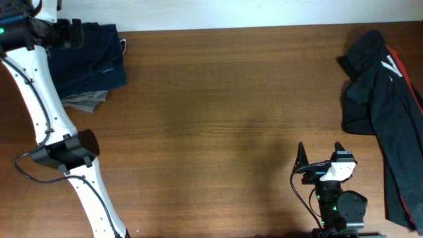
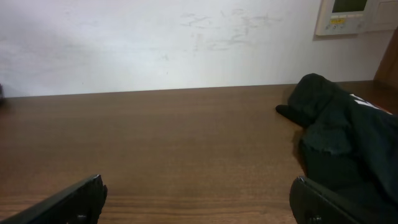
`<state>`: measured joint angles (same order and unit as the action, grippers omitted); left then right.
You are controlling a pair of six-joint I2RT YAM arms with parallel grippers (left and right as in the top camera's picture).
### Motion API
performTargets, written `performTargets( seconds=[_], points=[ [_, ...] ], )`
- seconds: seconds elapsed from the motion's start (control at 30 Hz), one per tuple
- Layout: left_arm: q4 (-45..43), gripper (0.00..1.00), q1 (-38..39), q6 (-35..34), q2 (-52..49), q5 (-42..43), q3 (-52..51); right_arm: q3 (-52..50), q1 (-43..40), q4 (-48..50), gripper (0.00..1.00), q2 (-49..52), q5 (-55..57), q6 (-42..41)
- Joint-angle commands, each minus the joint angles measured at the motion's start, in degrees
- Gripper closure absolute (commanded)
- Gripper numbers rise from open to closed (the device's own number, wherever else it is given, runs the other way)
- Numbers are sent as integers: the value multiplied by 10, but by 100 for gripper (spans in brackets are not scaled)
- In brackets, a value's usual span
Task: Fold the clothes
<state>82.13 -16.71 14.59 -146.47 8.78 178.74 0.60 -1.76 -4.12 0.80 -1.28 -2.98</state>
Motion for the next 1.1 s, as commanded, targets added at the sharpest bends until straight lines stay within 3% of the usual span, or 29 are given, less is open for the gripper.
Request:
performTargets(
  seconds=[0.0,0.43,0.53,0.83,0.97,1.07],
  points=[
    [1,1,0,4,2,4,2,-3,4,-4,1,-5,9,-1],
    [1,1,1,4,2,4,2,-3,4,-4,1,-5,9,-1],
    [28,1,0,4,2,-30,2,-3,4,-4,1,-5,9,-1],
    [105,1,7,4,11,-12,1,-3,4,-4,1,-5,9,-1],
    [40,1,31,4,48,79,-44,-3,4,-4,1,-5,9,-1],
    [-81,1,71,4,111,100,-173,-3,4,-4,2,-5,9,-1]
  ],
)
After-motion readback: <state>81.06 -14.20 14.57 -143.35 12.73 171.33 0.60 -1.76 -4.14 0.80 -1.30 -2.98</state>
